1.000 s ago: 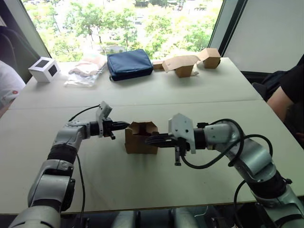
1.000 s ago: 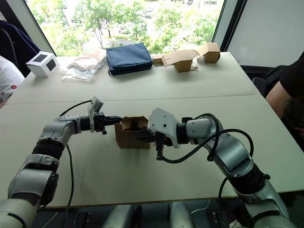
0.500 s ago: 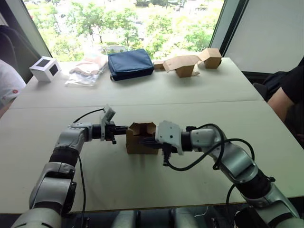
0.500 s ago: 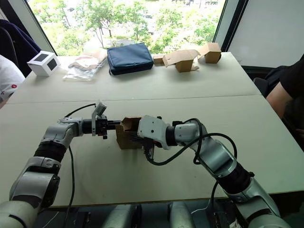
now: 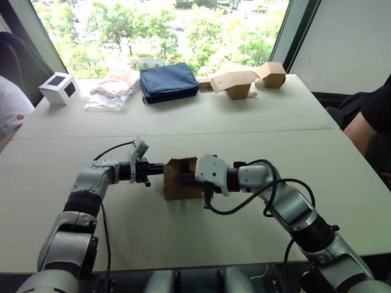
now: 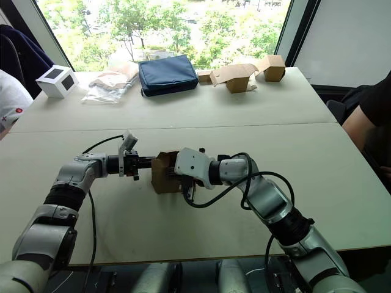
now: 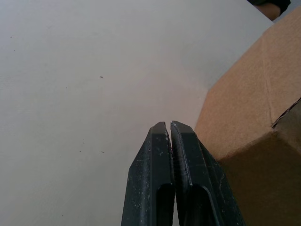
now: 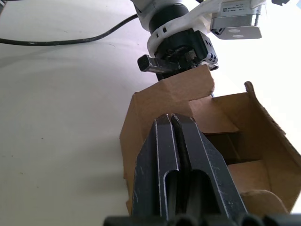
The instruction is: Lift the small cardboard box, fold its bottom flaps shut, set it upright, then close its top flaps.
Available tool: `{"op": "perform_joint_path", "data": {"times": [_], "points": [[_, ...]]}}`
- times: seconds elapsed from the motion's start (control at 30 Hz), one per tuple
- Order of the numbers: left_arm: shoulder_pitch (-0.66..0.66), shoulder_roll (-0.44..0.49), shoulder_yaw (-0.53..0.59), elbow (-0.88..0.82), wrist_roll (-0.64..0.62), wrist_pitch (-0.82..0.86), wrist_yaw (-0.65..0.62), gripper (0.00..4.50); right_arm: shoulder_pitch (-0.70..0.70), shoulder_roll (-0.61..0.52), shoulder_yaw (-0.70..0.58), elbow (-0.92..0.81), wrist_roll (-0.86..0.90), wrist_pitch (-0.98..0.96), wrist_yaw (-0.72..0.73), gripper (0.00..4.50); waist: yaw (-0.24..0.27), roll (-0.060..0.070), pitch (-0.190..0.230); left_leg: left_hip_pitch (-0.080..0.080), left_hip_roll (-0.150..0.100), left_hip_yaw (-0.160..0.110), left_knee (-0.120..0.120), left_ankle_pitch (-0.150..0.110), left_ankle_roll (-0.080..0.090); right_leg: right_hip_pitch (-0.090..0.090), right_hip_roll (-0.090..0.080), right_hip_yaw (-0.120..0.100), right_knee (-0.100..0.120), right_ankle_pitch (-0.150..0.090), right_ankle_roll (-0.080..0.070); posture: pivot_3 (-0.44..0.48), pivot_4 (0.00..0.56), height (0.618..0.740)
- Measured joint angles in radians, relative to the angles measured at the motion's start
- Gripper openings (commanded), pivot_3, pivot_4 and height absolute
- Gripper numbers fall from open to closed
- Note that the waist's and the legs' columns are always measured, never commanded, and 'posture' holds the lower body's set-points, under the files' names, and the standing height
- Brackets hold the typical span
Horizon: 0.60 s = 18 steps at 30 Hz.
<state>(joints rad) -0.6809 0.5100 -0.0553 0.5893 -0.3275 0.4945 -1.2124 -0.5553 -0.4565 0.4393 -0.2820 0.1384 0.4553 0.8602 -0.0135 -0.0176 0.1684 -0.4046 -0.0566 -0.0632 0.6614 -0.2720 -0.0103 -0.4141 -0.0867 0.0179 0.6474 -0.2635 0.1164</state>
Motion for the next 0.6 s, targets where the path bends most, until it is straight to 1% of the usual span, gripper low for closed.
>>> {"op": "perform_joint_path", "data": {"times": [0.17, 0.27, 0.37, 0.43, 0.53, 0.6], "points": [[0.019, -0.001, 0.016, -0.006, 0.000, 0.000, 0.039, 0.11, 0.007, 0.020, -0.038, 0.089, 0.017, -0.053, 0.012, 0.00, 0.001, 0.000, 0.000, 0.000, 0.000, 0.000, 0.000, 0.000, 0.000, 0.000, 0.000, 0.000, 0.000, 0.000, 0.000, 0.000, 0.150, 0.740], [0.030, 0.002, 0.037, -0.014, -0.002, 0.001, 0.063, 0.11, 0.009, 0.026, -0.046, 0.115, 0.022, -0.073, 0.023, 0.00, 0.000, 0.000, 0.000, 0.000, 0.000, 0.000, 0.000, 0.000, 0.000, 0.000, 0.000, 0.000, 0.000, 0.000, 0.000, 0.000, 0.150, 0.740], [0.058, 0.022, 0.087, -0.081, -0.041, 0.048, 0.084, 0.11, 0.009, 0.039, -0.057, 0.127, 0.027, -0.082, 0.030, 0.00, -0.003, 0.000, 0.000, 0.000, 0.000, 0.000, 0.000, 0.000, 0.000, -0.001, 0.000, 0.001, 0.001, 0.000, 0.000, 0.000, 0.150, 0.740], [0.064, 0.043, 0.136, -0.174, -0.091, 0.120, 0.109, 0.11, 0.008, 0.039, -0.063, 0.132, 0.031, -0.083, 0.031, 0.00, -0.002, 0.000, 0.000, -0.002, 0.000, 0.000, 0.000, 0.000, -0.001, -0.003, 0.000, 0.001, 0.001, 0.000, 0.000, 0.000, 0.150, 0.740], [0.113, 0.114, 0.201, -0.437, -0.184, 0.240, 0.128, 0.11, 0.010, 0.046, -0.065, 0.133, 0.033, -0.083, 0.032, 0.00, -0.003, 0.000, 0.000, -0.003, 0.000, 0.000, 0.000, 0.000, -0.001, -0.004, -0.001, 0.002, 0.001, 0.000, 0.000, 0.000, 0.150, 0.740], [0.161, 0.155, 0.224, -0.579, -0.241, 0.304, 0.132, 0.11, 0.011, 0.046, -0.068, 0.134, 0.035, -0.083, 0.032, 0.00, -0.004, 0.000, 0.000, -0.002, 0.000, 0.000, -0.001, 0.000, -0.001, -0.004, -0.001, 0.002, 0.001, 0.000, 0.000, 0.000, 0.150, 0.740]]}}
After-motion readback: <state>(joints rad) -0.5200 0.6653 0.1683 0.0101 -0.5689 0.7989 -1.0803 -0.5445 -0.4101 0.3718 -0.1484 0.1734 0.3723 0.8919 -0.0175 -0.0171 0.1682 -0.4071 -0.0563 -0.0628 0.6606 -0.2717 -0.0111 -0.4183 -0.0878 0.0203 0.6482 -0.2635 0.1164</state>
